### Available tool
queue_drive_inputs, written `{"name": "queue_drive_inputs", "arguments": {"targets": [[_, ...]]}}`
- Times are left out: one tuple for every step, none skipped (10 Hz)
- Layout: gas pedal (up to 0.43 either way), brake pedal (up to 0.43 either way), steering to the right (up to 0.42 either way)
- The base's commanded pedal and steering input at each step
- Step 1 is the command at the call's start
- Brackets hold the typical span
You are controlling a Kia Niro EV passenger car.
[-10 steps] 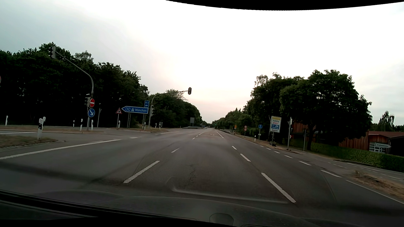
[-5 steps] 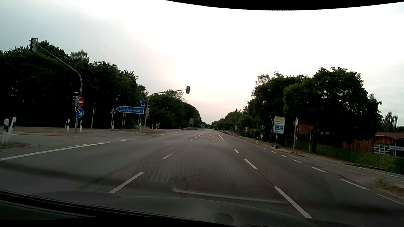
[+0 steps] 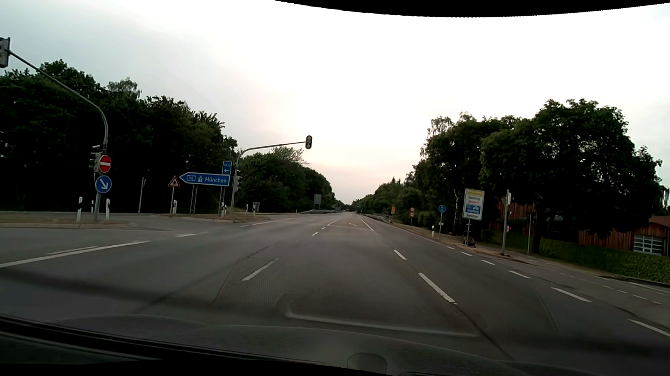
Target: Follow the waypoints while adhering to traffic rules and regulations
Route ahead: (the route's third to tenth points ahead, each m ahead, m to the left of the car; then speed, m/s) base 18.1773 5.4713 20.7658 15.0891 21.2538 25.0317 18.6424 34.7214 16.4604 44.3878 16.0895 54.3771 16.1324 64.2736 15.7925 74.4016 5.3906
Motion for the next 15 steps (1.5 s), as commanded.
{"name": "queue_drive_inputs", "arguments": {"targets": [[0.287, 0.006, -0.031], [0.287, 0.006, -0.038], [0.260, 0.006, -0.044], [0.248, 0.006, -0.051], [0.220, 0.012, -0.065], [0.197, 0.006, -0.081], [0.189, 0.012, -0.099], [0.189, 0.012, -0.122], [0.189, 0.006, -0.143], [0.157, 0.006, -0.164], [0.150, 0.006, -0.177], [0.138, 0.006, -0.193], [0.130, 0.006, -0.203], [0.118, 0.006, -0.211], [0.118, 0.006, -0.216]]}}
